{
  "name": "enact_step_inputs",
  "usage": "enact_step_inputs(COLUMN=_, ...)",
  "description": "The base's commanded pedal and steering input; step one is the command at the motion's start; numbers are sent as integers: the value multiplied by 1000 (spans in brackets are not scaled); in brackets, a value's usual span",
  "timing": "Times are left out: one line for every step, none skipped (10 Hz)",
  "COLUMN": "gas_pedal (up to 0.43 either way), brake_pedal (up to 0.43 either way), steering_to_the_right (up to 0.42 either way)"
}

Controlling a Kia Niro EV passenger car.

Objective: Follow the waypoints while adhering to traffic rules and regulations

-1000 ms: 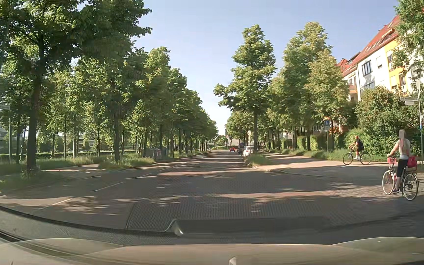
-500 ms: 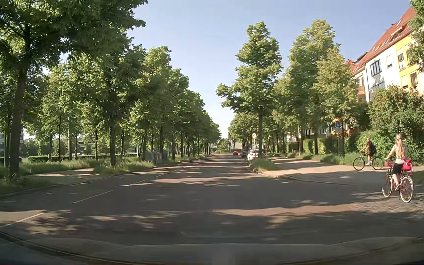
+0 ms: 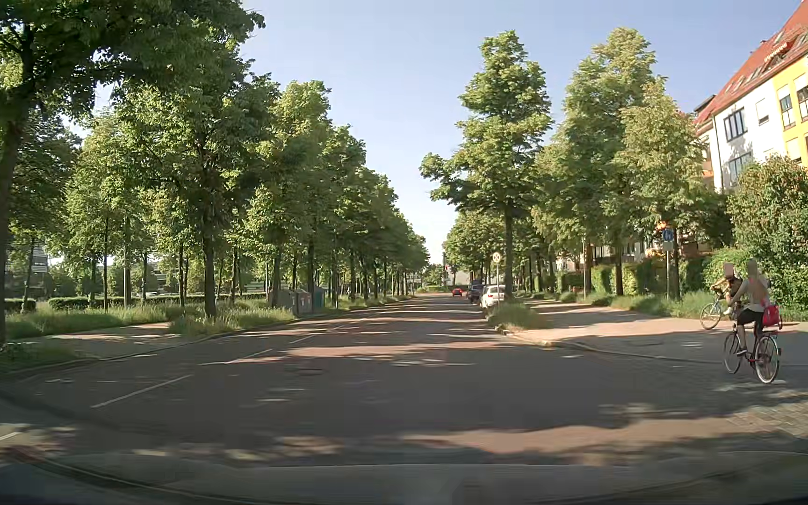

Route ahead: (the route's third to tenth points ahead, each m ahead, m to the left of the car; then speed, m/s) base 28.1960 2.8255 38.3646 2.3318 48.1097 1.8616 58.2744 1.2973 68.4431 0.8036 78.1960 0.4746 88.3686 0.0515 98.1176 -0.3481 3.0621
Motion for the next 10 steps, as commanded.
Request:
enact_step_inputs(gas_pedal=228, brake_pedal=0, steering_to_the_right=-25)
enact_step_inputs(gas_pedal=339, brake_pedal=0, steering_to_the_right=-16)
enact_step_inputs(gas_pedal=421, brake_pedal=0, steering_to_the_right=-18)
enact_step_inputs(gas_pedal=461, brake_pedal=0, steering_to_the_right=-25)
enact_step_inputs(gas_pedal=469, brake_pedal=0, steering_to_the_right=-33)
enact_step_inputs(gas_pedal=469, brake_pedal=0, steering_to_the_right=-35)
enact_step_inputs(gas_pedal=469, brake_pedal=0, steering_to_the_right=-34)
enact_step_inputs(gas_pedal=449, brake_pedal=0, steering_to_the_right=-29)
enact_step_inputs(gas_pedal=429, brake_pedal=0, steering_to_the_right=-22)
enact_step_inputs(gas_pedal=390, brake_pedal=0, steering_to_the_right=-15)
